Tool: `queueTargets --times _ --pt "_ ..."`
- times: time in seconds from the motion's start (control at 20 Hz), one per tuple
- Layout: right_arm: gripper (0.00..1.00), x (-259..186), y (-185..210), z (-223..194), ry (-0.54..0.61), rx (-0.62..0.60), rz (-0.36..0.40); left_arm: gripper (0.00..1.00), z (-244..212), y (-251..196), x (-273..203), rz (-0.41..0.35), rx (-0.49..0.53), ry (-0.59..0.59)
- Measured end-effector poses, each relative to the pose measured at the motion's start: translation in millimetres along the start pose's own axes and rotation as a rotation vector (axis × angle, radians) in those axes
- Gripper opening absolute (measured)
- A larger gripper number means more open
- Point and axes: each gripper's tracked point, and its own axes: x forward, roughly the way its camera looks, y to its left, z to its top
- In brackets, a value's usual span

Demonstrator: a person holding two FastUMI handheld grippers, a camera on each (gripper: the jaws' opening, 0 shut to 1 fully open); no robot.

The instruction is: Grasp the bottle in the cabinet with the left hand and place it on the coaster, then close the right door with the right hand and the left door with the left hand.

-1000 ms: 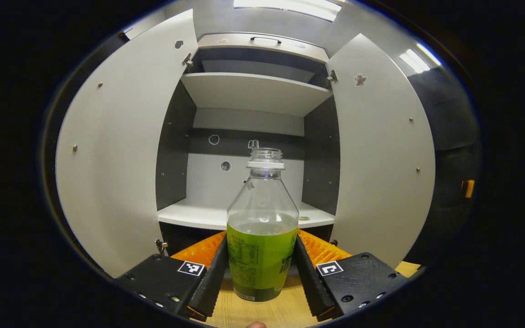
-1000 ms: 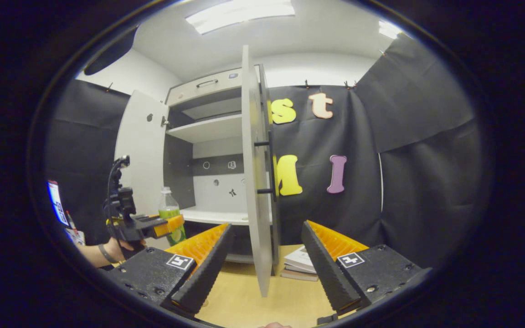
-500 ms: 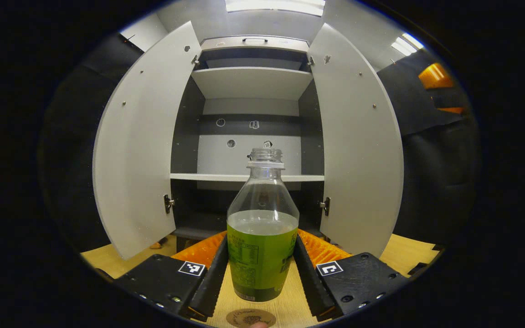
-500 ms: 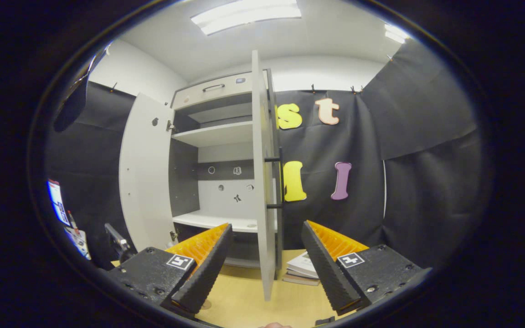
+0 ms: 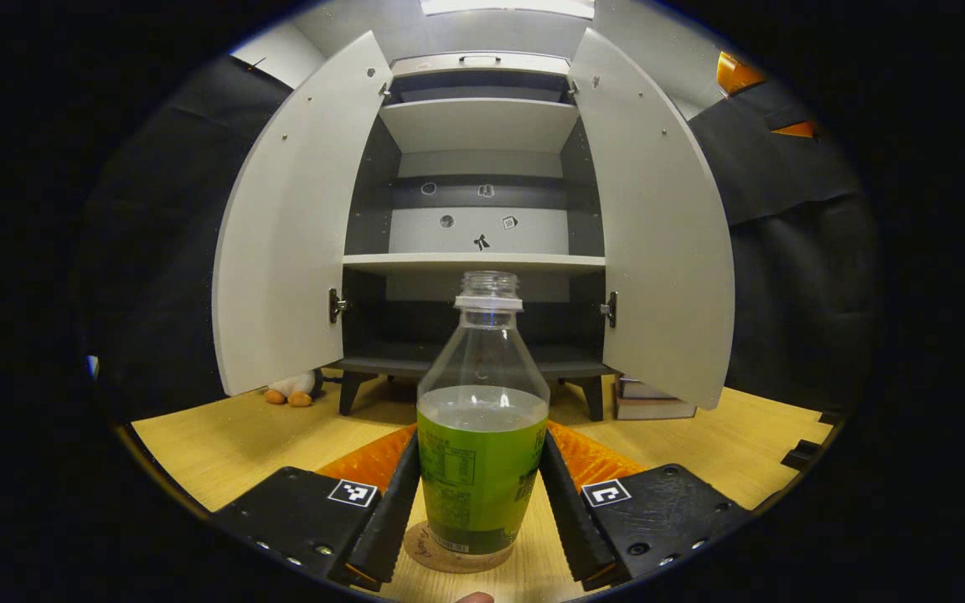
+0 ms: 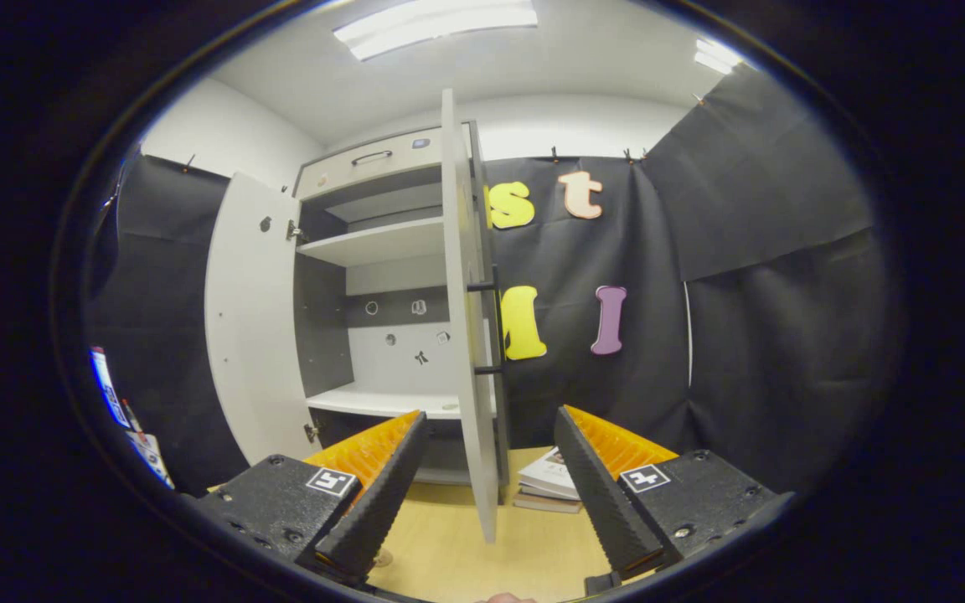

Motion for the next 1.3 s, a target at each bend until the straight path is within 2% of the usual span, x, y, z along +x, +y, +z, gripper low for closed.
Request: queueTargets --times 0.3,0.55,0.85,1.1,1.3 --pt "1.0 -1.8 1.7 -4.0 0.023 -0.017 -0.006 0.74 -27.4 5.6 6.4 0.013 0.013 0.016" --pt "1.0 -2.3 3.5 -4.0 0.025 -0.036 0.001 0.73 -25.9 6.8 7.3 0.016 0.014 -0.005" --pt "1.0 -2.1 4.7 -5.6 0.032 -0.024 0.0 0.8 -26.3 10.1 9.5 0.009 -0.011 0.014" --pt "1.0 -0.7 5.3 -5.8 0.034 -0.021 -0.001 0.95 -7.2 10.2 8.0 -0.01 -0.031 0.002" --pt "0.99 0.4 5.6 -8.0 0.035 -0.011 0.004 0.94 33.1 13.1 3.4 -0.025 -0.059 -0.035"
